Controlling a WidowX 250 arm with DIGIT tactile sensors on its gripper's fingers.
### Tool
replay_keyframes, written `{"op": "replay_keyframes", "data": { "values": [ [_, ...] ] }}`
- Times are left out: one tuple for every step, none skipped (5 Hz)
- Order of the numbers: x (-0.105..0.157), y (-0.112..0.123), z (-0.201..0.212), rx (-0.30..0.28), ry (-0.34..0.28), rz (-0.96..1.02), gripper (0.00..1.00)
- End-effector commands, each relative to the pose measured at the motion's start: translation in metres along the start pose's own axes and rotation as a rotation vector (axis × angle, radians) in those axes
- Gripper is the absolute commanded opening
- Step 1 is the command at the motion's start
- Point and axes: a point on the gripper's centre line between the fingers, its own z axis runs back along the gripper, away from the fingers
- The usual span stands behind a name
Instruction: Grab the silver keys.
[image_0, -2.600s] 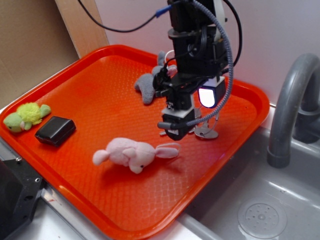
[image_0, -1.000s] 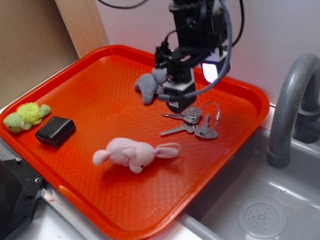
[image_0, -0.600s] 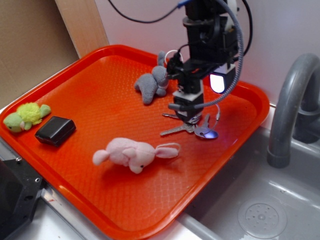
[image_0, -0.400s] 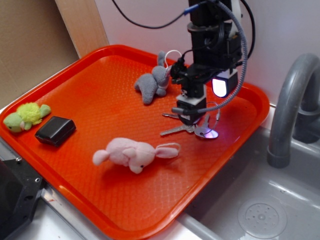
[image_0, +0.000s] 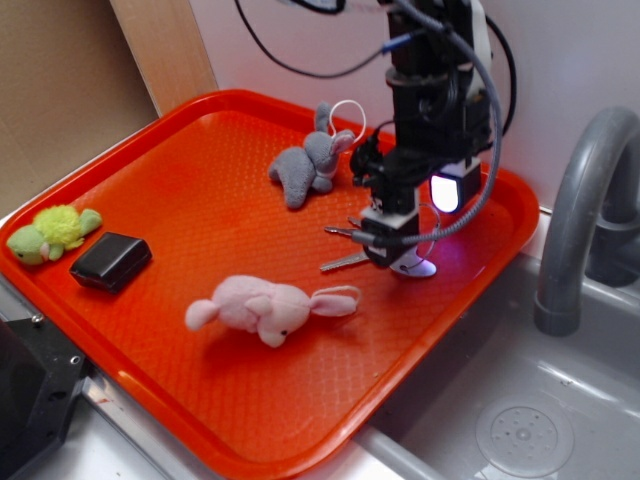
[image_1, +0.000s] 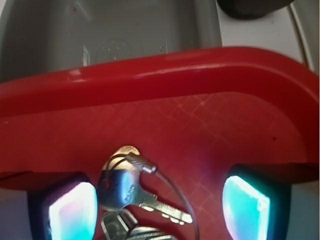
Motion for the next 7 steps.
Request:
{"op": "replay_keyframes", "data": {
  "values": [
    [0.005, -0.015, 0.013, 0.052, -0.012, -0.002, 0.38],
    [0.005, -0.016, 0.018, 0.053, -0.022, 0.002, 0.0],
    [0.003, -0.014, 0.022, 0.064, -0.04, -0.003, 0.0],
    [0.002, -0.012, 0.019, 0.069, -0.042, -0.006, 0.0],
    [-0.009, -0.014, 0.028, 0.158, 0.026, 0.101, 0.0],
    [-0.052, -0.039, 0.075, 0.403, 0.018, 0.337, 0.0],
    [-0.092, -0.068, 0.117, 0.467, -0.114, 0.589, 0.0]
  ]
}}
